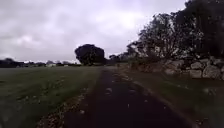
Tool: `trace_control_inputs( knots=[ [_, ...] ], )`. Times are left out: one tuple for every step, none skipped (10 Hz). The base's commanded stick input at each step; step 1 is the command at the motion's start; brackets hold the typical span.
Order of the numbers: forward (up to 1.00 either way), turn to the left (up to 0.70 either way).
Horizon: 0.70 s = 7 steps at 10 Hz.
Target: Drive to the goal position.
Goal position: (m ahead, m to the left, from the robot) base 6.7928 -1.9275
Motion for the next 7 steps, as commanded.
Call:
trace_control_inputs(
  knots=[
    [0.85,0.34],
    [0.85,0.34],
    [0.85,0.34],
    [0.85,0.00],
    [0.85,0.00],
    [0.85,0.00],
    [0.85,0.00]
  ],
)
